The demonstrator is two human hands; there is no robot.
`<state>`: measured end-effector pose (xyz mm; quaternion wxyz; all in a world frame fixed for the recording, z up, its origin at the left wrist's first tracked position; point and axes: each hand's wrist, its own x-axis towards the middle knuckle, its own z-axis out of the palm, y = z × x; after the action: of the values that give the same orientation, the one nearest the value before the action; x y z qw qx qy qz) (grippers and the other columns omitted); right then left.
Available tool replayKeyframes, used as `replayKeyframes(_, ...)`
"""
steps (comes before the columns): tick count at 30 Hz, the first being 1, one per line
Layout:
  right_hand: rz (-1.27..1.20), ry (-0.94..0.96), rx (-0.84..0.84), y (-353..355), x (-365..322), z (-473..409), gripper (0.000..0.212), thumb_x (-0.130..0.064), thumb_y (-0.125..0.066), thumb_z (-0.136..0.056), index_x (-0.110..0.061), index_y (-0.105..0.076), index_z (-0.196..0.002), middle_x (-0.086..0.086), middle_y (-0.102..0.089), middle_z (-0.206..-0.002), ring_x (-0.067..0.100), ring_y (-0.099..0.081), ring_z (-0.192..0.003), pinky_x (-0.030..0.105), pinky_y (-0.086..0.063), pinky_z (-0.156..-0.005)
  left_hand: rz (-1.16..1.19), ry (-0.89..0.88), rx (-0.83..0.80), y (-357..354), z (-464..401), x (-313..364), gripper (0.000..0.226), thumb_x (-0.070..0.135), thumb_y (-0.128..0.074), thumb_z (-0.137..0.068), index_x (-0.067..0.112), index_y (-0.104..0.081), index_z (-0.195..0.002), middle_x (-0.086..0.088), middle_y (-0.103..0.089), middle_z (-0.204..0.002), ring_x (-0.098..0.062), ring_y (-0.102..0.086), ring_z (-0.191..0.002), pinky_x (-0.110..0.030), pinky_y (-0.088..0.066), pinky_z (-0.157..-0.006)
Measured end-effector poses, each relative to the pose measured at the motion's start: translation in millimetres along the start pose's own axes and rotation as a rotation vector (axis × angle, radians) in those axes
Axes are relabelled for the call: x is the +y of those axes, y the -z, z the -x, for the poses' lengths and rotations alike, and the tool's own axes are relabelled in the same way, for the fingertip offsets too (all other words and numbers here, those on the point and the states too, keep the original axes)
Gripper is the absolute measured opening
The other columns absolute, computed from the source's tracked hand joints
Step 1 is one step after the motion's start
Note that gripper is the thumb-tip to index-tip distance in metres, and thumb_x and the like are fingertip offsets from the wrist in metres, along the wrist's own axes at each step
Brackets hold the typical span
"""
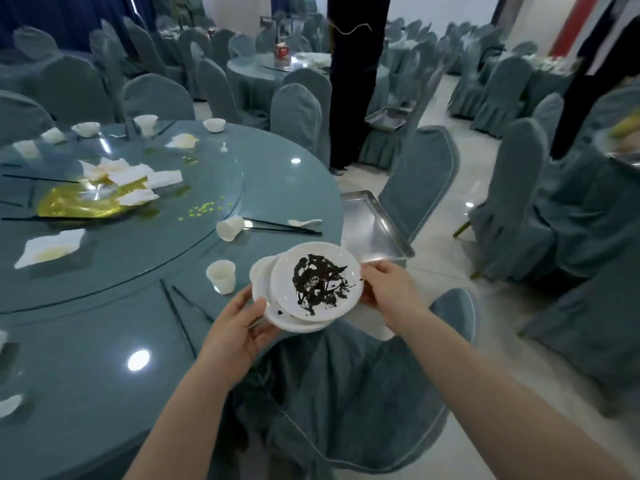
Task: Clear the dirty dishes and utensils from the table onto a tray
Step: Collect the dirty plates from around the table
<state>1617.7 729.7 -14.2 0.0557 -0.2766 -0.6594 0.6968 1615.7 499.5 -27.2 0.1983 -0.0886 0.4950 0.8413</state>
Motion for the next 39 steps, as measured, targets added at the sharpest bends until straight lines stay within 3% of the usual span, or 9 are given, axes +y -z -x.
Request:
replayKeyframes(4,0.006,0.045,0.039,71,-5,0,0.007,-0.014,-0.059,-0.092,-0.018,-0.064,-0.093,0.006,-0.071,-0.094,0.024,-0.07,-0.084,0.037,-0.061,-0.071,-0.052,0.028,-0.109,-74,-14,-32,0.025,0.007,-0.048,-0.097,0.018,-0.059,-0.116,-0.002,-0.074,-0.086,-0.013,-0.07,-0.066,-0.025,-0.057,-0.055)
replayKeyframes(7,-0.028,0.073,0.037,134,-17,-7,0.019,-0.006,-0.058,-0.091,-0.024,-0.062,-0.094,0.009,-0.07,-0.095,0.025,-0.071,-0.08,0.038,-0.061,-0.066,-0.084,0.046,-0.162,-136,-27,-58,0.025,0.008,-0.05,-0.096,0.015,-0.06,-0.117,-0.004,-0.075,-0.089,-0.014,-0.071,-0.069,-0.025,-0.057,-0.057)
replayKeyframes(10,-0.064,0.087,0.044,205,-29,-22,0.024,0.0,-0.061,-0.088,-0.016,-0.062,-0.106,0.011,-0.07,-0.095,0.017,-0.07,-0.067,0.029,-0.058,-0.058,-0.073,0.081,-0.196,-200,-36,-89,0.025,0.011,-0.053,-0.094,0.013,-0.06,-0.117,-0.007,-0.074,-0.088,-0.015,-0.07,-0.068,-0.028,-0.058,-0.058)
replayKeyframes(16,-0.054,0.095,0.029,335,-51,-63,0.028,0.005,-0.064,-0.085,-0.012,-0.059,-0.106,0.011,-0.07,-0.089,0.018,-0.07,-0.069,0.026,-0.057,-0.056,-0.11,0.065,-0.201,-318,-56,-149,0.027,0.006,-0.055,-0.092,0.015,-0.059,-0.118,-0.012,-0.074,-0.098,-0.021,-0.072,-0.079,-0.027,-0.058,-0.061)
replayKeyframes(19,-0.071,0.003,0.006,374,-58,-90,0.023,0.002,-0.063,-0.086,-0.006,-0.059,-0.107,0.015,-0.069,-0.094,0.022,-0.069,-0.071,0.029,-0.06,-0.06,-0.121,0.057,-0.166,-355,-68,-167,0.029,0.002,-0.053,-0.093,0.014,-0.059,-0.119,-0.013,-0.074,-0.097,-0.02,-0.072,-0.075,-0.025,-0.057,-0.058)
replayKeyframes(23,-0.034,-0.152,-0.095,408,-63,-140,0.007,-0.005,-0.059,-0.091,-0.005,-0.062,-0.097,0.016,-0.07,-0.09,0.025,-0.069,-0.073,0.033,-0.059,-0.06,-0.121,0.057,-0.138,-391,-103,-181,0.03,0.0,-0.053,-0.092,0.014,-0.059,-0.118,-0.011,-0.075,-0.094,-0.023,-0.073,-0.076,-0.028,-0.058,-0.058)
replayKeyframes(27,0.018,-0.222,-0.175,424,-69,-204,0.011,-0.002,-0.056,-0.091,-0.006,-0.06,-0.101,0.016,-0.071,-0.092,0.026,-0.071,-0.075,0.035,-0.059,-0.06,-0.184,0.042,-0.088,-421,-157,-192,0.033,0.003,-0.054,-0.093,0.017,-0.058,-0.123,-0.009,-0.074,-0.098,-0.021,-0.073,-0.079,-0.026,-0.057,-0.061)
replayKeyframes(35,0.076,-0.14,-0.235,438,-120,-339,0.024,-0.001,-0.057,-0.09,-0.006,-0.058,-0.114,0.019,-0.071,-0.099,0.029,-0.071,-0.08,0.033,-0.059,-0.061,-0.163,0.048,-0.034,-469,-281,-178,0.027,0.011,-0.054,-0.095,0.011,-0.061,-0.121,-0.012,-0.072,-0.103,-0.025,-0.069,-0.086,-0.034,-0.058,-0.069)
replayKeyframes(39,0.075,-0.143,-0.268,421,-138,-402,0.022,0.0,-0.058,-0.091,-0.006,-0.057,-0.112,0.018,-0.071,-0.094,0.027,-0.072,-0.074,0.032,-0.059,-0.057,-0.141,-0.003,0.106,-472,-322,-158,0.023,0.011,-0.051,-0.097,0.012,-0.063,-0.116,-0.01,-0.072,-0.106,-0.025,-0.07,-0.092,-0.036,-0.054,-0.074)
